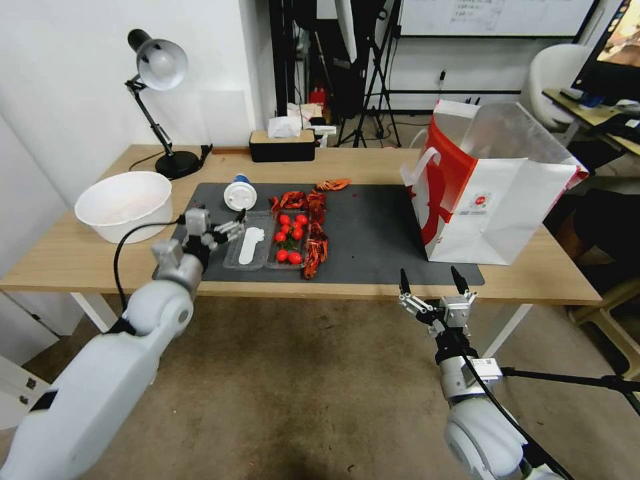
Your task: Pick up the trash from the table and place it into the takeout bag.
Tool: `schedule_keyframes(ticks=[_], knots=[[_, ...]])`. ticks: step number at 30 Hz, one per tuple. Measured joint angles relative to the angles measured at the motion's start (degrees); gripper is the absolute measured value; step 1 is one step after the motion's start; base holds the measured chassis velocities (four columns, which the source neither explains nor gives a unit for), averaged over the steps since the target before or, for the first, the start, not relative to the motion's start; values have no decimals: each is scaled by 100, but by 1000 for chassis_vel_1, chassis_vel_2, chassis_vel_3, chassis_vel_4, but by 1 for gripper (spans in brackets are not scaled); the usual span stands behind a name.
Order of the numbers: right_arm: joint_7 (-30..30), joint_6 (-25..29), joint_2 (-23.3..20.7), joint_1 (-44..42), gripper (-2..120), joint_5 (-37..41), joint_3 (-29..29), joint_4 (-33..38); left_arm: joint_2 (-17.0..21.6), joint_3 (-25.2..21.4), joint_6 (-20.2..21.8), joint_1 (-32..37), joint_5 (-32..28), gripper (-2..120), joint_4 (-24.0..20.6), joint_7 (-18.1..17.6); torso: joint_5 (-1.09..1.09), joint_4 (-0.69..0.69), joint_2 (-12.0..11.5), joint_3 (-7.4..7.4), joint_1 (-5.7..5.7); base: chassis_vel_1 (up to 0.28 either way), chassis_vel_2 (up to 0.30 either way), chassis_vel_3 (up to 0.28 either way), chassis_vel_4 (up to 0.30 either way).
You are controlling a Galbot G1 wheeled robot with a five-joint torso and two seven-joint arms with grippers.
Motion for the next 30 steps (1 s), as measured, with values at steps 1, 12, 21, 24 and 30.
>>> schedule_keyframes(ticks=[1,12,21,24,30], knots=[[0,0,0,0,100,0,0,0,0,0,0,0,0,100,0,0,0,0,0,0,0,0,0,0,0],[28,-31,6,-44,100,-12,57,90,-292,604,304,-836,-299,100,722,-328,-1,-1,0,0,0,0,0,0,0],[32,-34,26,-42,100,-13,61,92,-403,904,244,-1357,-145,100,1324,-318,-1,0,0,-1,0,0,0,0,0],[34,-36,26,-33,100,-14,63,91,-491,1003,243,-1562,-126,100,1542,-327,-1,-1,0,0,0,0,0,0,0],[36,-37,26,-36,100,-13,71,79,-575,1155,271,-1734,-131,100,1718,-386,-1,0,1,0,-1,0,0,0,0]])
